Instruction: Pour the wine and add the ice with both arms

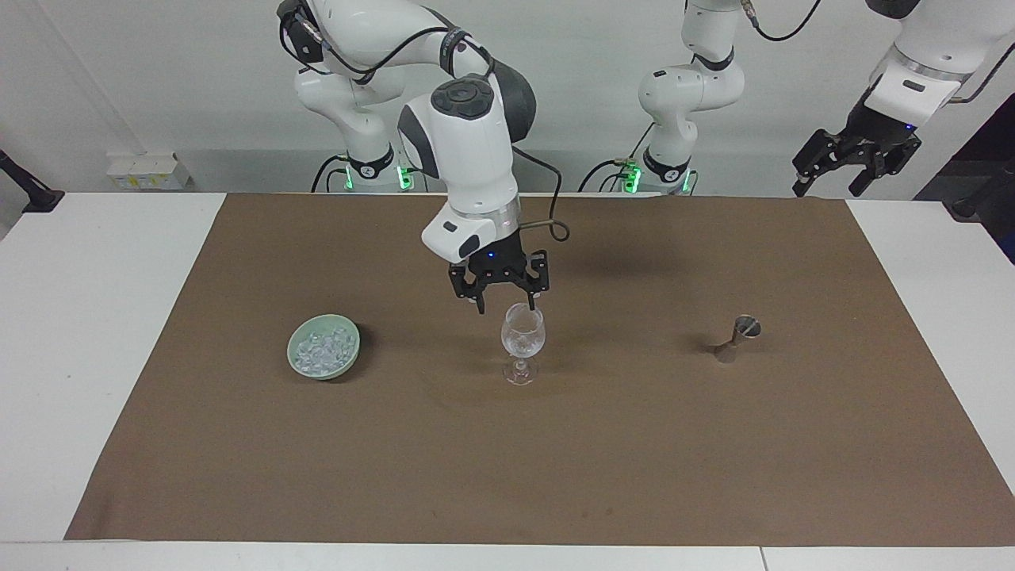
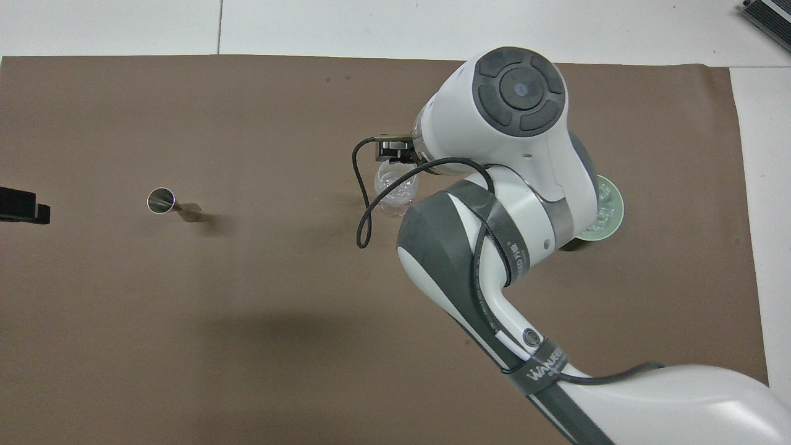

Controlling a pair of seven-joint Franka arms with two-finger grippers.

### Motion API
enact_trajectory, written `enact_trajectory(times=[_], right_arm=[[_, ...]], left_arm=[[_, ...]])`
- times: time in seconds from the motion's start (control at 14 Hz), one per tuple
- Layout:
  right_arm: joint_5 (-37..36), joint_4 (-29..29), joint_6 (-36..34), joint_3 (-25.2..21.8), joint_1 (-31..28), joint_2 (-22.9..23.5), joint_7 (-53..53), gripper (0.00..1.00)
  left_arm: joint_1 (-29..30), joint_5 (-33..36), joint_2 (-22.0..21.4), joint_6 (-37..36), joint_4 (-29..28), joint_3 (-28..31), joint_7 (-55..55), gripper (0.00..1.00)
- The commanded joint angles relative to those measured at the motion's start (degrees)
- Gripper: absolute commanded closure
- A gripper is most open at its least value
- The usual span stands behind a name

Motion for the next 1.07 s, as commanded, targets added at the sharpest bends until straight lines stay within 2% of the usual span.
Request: enact_trajectory(times=[0.0, 0.36, 0.57, 1.0], right_arm=[[-0.9, -3.4, 0.1, 0.8, -4.6, -2.9, -5.3, 0.00], [-0.9, -8.1, -0.1, 0.7, -11.3, -6.7, -10.9, 0.00], [-0.9, -8.1, -3.6, 0.7, -14.9, -8.7, -15.2, 0.00], [-0.9, -7.8, -5.1, 0.3, -19.8, -11.8, -17.0, 0.00]], left_arm=[[-0.3, 0.6, -0.6, -0.9, 0.0, 0.2, 0.2, 0.00], [-0.3, 0.6, -0.6, -0.9, 0.1, 0.2, 0.2, 0.00], [-0.3, 0.6, -0.6, -0.9, 0.0, 0.2, 0.2, 0.00], [-0.3, 0.6, -0.6, -0.9, 0.0, 0.2, 0.2, 0.00]])
